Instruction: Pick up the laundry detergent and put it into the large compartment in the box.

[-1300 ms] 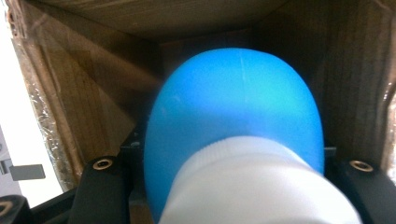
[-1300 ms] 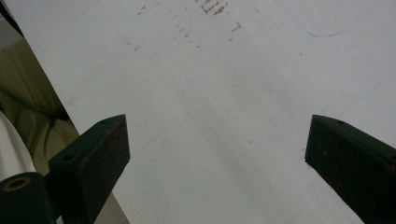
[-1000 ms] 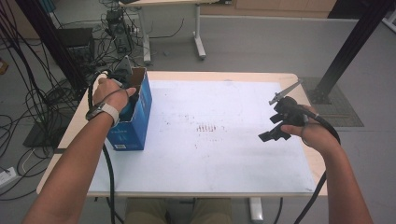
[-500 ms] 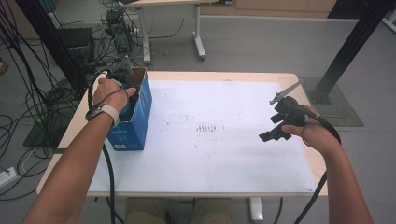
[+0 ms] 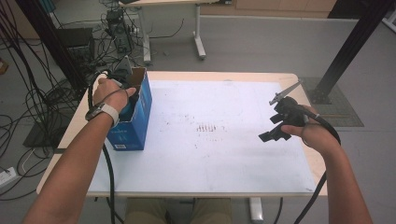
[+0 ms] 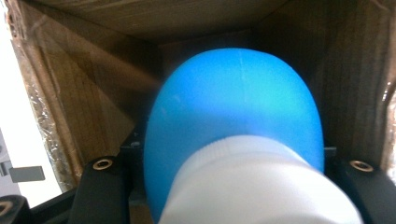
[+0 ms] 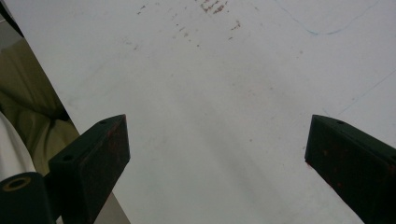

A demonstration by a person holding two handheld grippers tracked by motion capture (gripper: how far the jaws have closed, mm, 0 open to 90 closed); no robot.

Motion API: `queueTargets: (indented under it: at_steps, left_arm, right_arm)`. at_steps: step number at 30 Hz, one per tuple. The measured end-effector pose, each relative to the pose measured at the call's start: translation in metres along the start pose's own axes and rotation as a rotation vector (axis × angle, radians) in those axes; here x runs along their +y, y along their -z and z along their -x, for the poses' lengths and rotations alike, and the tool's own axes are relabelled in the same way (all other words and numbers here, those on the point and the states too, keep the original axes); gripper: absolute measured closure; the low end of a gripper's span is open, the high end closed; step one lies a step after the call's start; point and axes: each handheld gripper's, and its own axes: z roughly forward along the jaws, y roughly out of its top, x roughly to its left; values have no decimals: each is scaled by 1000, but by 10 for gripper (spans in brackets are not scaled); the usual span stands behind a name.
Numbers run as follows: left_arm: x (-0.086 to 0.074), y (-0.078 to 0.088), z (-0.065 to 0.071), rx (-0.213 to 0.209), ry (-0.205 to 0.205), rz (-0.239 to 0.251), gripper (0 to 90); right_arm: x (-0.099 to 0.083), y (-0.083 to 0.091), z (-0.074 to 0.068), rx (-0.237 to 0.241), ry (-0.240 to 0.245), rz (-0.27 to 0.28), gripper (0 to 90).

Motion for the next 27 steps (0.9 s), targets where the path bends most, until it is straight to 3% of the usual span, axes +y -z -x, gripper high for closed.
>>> queueTargets:
  at_steps: [14,27]
  left_arm:
    - [1,0,-1,-5,-3,0,380]
    - [-1,-1,-3,-8,-3,13,314]
  right_arm:
    - [3,-3,0,-4,3,-15,63]
    - [4,-3,-1,-2,1,-17,64]
